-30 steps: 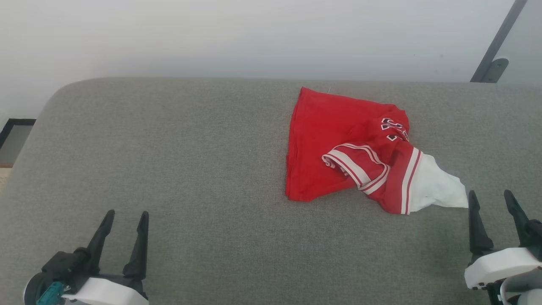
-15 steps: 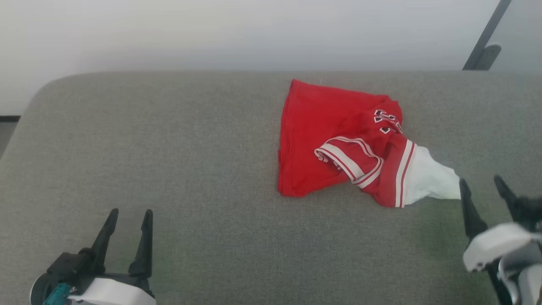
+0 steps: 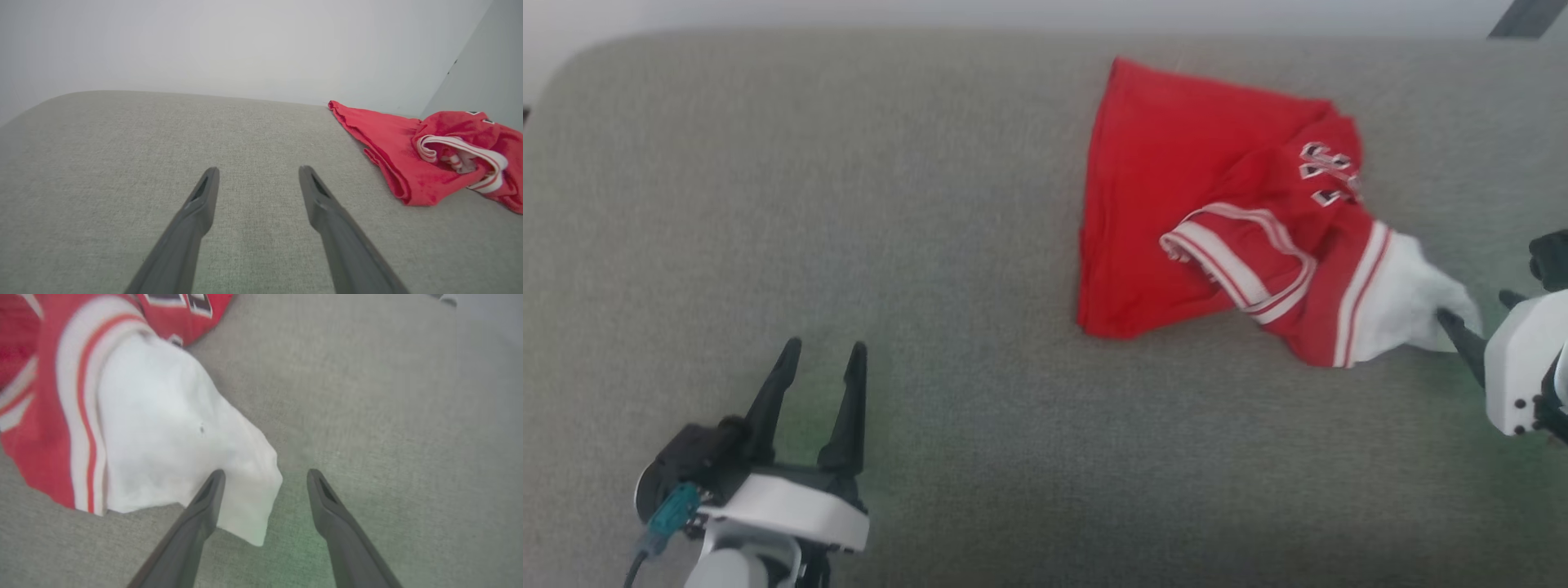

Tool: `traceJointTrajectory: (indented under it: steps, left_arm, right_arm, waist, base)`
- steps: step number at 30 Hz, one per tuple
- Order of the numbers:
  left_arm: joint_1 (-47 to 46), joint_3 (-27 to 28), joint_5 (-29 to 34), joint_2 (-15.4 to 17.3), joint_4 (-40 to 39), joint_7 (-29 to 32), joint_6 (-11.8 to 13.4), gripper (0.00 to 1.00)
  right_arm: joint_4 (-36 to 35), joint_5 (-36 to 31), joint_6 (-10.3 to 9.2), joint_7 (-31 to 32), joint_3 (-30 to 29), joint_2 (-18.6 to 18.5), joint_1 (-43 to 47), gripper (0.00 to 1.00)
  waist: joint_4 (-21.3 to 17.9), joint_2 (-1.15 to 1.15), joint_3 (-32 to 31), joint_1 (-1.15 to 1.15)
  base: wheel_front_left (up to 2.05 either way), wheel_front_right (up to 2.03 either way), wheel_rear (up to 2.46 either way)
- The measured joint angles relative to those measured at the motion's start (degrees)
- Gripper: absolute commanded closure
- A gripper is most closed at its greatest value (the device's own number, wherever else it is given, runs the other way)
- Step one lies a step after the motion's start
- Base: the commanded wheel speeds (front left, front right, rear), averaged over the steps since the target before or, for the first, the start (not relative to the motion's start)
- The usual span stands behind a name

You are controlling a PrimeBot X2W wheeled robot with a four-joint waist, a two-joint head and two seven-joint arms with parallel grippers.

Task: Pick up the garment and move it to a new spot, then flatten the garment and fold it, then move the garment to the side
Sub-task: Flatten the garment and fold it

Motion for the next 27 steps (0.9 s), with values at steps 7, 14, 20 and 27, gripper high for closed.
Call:
traceJointTrajectory:
  steps: [7,14,20,27]
  left_arm:
    - [-2.96,-0.64,-0.45,-0.67,0.76,0.00,0.00,0.00]
    - [-5.10,-0.85,-0.66,-0.66,1.05,0.00,0.00,0.00]
    - [-6.11,-0.76,-0.66,0.27,0.62,0.00,0.00,0.00]
    - [-7.22,-1.32,-0.66,1.59,0.23,0.00,0.00,0.00]
  right_arm:
    - [-1.58,6.41,-0.01,10.03,5.06,-5.39,-1.78,0.00]
    - [-2.03,9.66,0.07,5.67,3.74,-5.80,-2.75,1.00]
    - [2.27,6.72,0.03,-0.10,-6.76,-6.49,-2.30,1.00]
    - [7.73,-0.47,0.04,-3.63,-19.73,-5.04,-1.95,1.00]
  waist:
    - [1.70,0.00,5.13,0.00]
    - [1.84,0.00,7.78,0.00]
    - [0.21,0.00,8.37,0.00]
    - [-1.61,0.00,9.91,0.00]
  base:
    - [0.00,0.00,0.00]
    - [0.00,0.00,0.00]
    - [0.00,0.00,0.00]
    - [0.00,0.00,0.00]
